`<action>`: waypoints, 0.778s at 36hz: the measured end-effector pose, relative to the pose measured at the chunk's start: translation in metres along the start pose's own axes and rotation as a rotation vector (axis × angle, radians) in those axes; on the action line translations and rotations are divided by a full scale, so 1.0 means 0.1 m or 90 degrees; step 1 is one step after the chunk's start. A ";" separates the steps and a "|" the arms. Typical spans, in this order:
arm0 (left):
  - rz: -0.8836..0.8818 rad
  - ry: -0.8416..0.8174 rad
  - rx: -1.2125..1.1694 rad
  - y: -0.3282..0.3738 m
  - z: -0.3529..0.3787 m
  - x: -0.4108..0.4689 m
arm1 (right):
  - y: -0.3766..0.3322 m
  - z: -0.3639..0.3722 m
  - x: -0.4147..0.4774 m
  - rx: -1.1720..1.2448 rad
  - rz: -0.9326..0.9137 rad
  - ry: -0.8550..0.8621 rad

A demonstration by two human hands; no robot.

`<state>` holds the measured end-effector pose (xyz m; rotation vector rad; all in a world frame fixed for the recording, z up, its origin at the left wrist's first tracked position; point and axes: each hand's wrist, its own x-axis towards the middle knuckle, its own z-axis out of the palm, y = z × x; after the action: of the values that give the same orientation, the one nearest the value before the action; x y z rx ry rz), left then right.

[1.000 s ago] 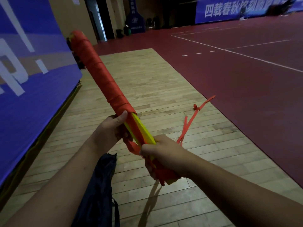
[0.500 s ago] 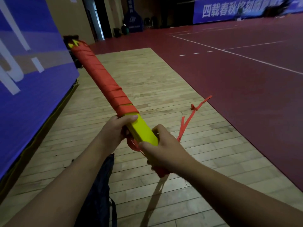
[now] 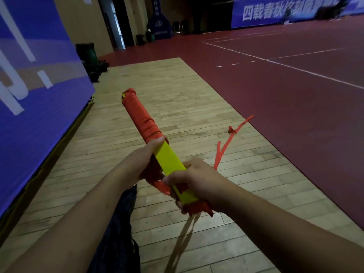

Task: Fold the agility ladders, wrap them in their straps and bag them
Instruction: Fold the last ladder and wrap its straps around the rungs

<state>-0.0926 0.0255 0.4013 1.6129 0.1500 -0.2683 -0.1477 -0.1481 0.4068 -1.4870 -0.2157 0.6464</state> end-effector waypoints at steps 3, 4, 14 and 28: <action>-0.008 0.053 0.054 0.00 0.03 0.02 | 0.07 -0.04 0.06 -0.149 0.004 0.087; -0.001 0.066 0.061 0.00 0.02 0.03 | 0.07 -0.05 0.07 -0.189 0.003 0.105; 0.025 0.006 0.109 0.04 -0.01 0.03 | 0.13 0.10 0.08 -0.759 -0.096 0.309; 0.096 -0.157 -0.124 0.05 -0.18 -0.13 | -0.01 -0.07 0.03 0.180 0.182 -0.266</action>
<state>-0.1020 0.0438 0.4101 1.3777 -0.1306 -0.3230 -0.1418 -0.1526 0.4066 -1.1062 -0.2225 1.1700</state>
